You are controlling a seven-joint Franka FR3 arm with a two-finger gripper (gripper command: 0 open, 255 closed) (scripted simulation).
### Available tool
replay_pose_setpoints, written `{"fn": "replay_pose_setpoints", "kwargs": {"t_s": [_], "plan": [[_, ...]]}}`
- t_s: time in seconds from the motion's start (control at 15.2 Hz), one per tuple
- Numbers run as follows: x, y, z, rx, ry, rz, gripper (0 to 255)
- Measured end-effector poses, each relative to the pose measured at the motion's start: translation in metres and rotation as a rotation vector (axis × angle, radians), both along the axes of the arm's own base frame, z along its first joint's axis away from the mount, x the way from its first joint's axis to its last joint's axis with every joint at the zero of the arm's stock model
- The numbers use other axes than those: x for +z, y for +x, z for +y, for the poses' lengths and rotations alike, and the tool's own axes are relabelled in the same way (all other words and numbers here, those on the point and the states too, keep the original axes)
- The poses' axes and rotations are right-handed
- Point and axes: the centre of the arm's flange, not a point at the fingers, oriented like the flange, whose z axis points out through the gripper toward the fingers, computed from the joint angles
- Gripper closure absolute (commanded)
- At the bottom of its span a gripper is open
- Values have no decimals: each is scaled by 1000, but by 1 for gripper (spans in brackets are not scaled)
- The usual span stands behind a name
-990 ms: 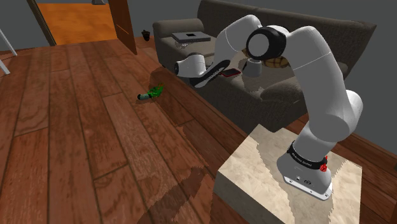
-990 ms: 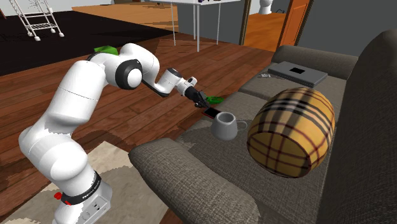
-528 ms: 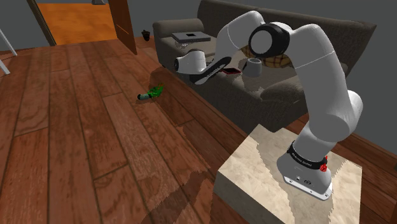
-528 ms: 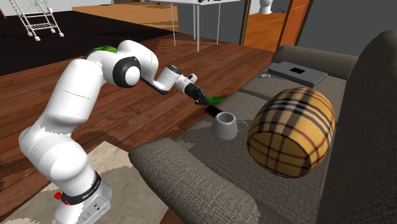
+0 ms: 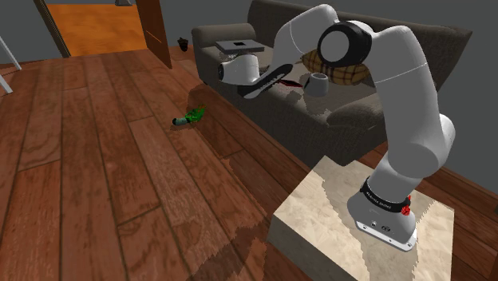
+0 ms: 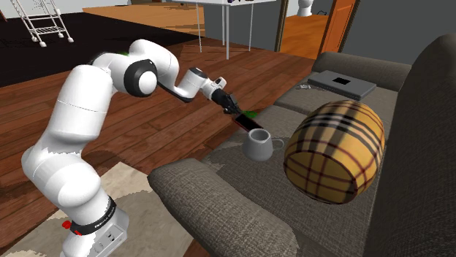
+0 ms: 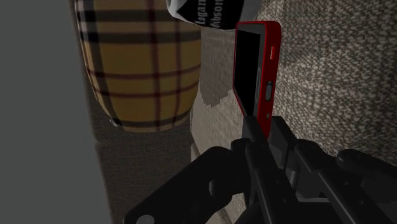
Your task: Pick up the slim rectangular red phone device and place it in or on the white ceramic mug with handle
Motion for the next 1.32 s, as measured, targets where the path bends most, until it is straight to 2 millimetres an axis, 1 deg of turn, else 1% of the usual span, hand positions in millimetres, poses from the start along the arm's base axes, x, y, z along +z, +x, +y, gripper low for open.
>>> {"fn": "replay_pose_setpoints", "kwargs": {"t_s": [1.32], "plan": [[106, 1, -1, 0, 0, 0, 255]]}}
